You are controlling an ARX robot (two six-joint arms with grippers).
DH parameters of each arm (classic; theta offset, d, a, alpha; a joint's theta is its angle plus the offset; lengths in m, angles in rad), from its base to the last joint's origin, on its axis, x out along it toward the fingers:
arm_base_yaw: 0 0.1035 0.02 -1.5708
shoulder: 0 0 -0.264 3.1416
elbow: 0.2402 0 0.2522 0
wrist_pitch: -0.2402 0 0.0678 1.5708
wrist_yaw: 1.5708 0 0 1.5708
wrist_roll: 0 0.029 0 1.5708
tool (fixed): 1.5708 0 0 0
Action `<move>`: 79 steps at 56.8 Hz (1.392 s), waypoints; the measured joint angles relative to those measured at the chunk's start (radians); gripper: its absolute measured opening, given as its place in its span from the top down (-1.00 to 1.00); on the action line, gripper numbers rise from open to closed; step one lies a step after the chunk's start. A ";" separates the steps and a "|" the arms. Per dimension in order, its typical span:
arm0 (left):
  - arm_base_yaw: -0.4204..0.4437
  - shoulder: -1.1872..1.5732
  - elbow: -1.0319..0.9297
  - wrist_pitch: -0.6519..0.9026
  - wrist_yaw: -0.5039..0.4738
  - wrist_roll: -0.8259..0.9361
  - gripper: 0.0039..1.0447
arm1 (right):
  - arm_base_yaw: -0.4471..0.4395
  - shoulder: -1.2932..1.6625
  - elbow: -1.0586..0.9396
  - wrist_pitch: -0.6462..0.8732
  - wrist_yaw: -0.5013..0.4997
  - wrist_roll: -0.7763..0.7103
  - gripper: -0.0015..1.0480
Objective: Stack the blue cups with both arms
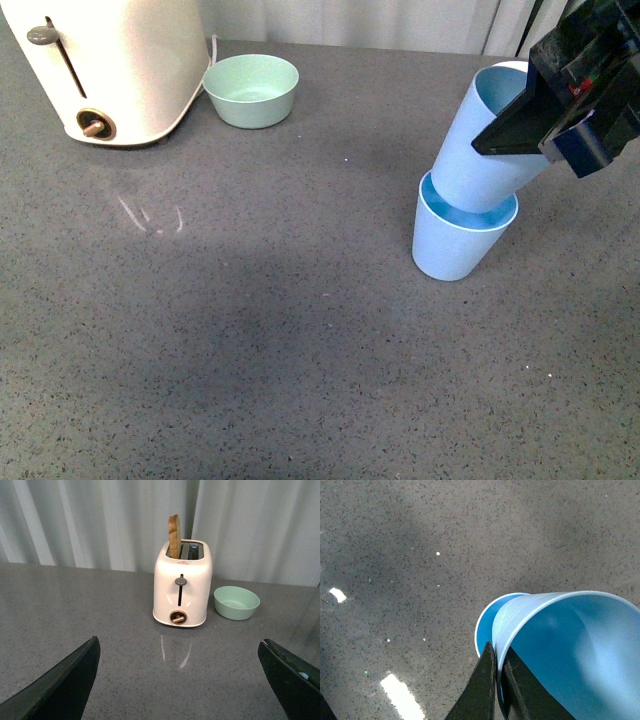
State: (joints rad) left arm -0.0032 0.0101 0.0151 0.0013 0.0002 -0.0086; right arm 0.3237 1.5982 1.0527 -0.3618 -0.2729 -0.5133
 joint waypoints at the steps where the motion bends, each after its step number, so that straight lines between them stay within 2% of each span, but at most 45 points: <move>1: 0.000 0.000 0.000 0.000 0.000 0.000 -0.84 | 0.000 0.003 -0.001 0.000 0.002 0.000 0.97; 8: 0.000 0.000 0.000 0.000 0.000 0.000 -0.84 | 0.007 0.019 -0.008 0.007 0.009 0.001 0.96; 11: 0.000 0.000 0.000 0.000 0.000 0.000 -0.84 | 0.009 0.022 -0.010 0.008 0.009 0.003 0.85; 17: 0.000 0.000 0.000 0.000 0.000 0.000 -0.84 | 0.011 0.023 -0.011 0.008 0.007 0.010 0.54; 19: 0.000 0.000 0.000 0.000 0.000 0.000 -0.84 | 0.011 0.023 -0.011 0.007 0.003 0.017 0.37; 28: 0.000 0.000 0.000 0.000 0.000 0.000 -0.84 | -0.007 0.002 -0.011 0.003 -0.017 0.039 -0.06; 37: 0.000 0.000 0.000 0.000 0.000 0.000 -0.84 | -0.075 -0.093 -0.022 0.032 -0.058 0.097 -0.52; 42: 0.000 0.000 0.000 0.000 0.000 0.000 -0.84 | -0.141 -0.192 -0.068 0.102 -0.039 0.132 -0.79; 45: 0.000 0.000 0.000 0.000 0.000 0.000 -0.84 | -0.172 -0.233 -0.090 0.127 -0.053 0.156 -0.86; 48: 0.000 0.000 0.000 0.000 0.000 0.000 -0.84 | -0.216 -0.285 -0.119 0.149 -0.071 0.179 -0.82; 50: 0.000 0.000 0.000 0.000 0.000 0.000 -0.84 | -0.225 -0.311 -0.144 0.194 -0.033 0.206 -0.79; 53: 0.000 0.000 0.000 0.000 0.000 0.000 -0.84 | -0.222 -0.355 -0.245 0.437 0.148 0.296 -0.63; 56: 0.000 0.000 0.000 0.000 0.000 0.000 -0.84 | -0.219 -0.387 -0.355 0.669 0.282 0.367 -0.47; 59: 0.000 0.000 0.000 0.000 0.000 0.000 -0.84 | -0.220 -0.414 -0.452 0.842 0.352 0.419 -0.30; 64: 0.000 0.000 0.000 -0.001 0.000 0.000 -0.84 | -0.231 -0.455 -0.565 0.997 0.360 0.465 -0.03; 67: 0.000 0.000 0.000 -0.001 0.000 0.000 -0.84 | -0.235 -0.488 -0.616 1.032 0.354 0.480 0.15; 79: 0.000 0.000 0.000 -0.001 0.000 0.000 -0.84 | -0.271 -0.589 -0.754 1.061 0.318 0.499 0.77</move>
State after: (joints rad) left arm -0.0032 0.0101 0.0151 0.0006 -0.0002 -0.0086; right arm 0.0525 1.0096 0.2989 0.6994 0.0452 -0.0143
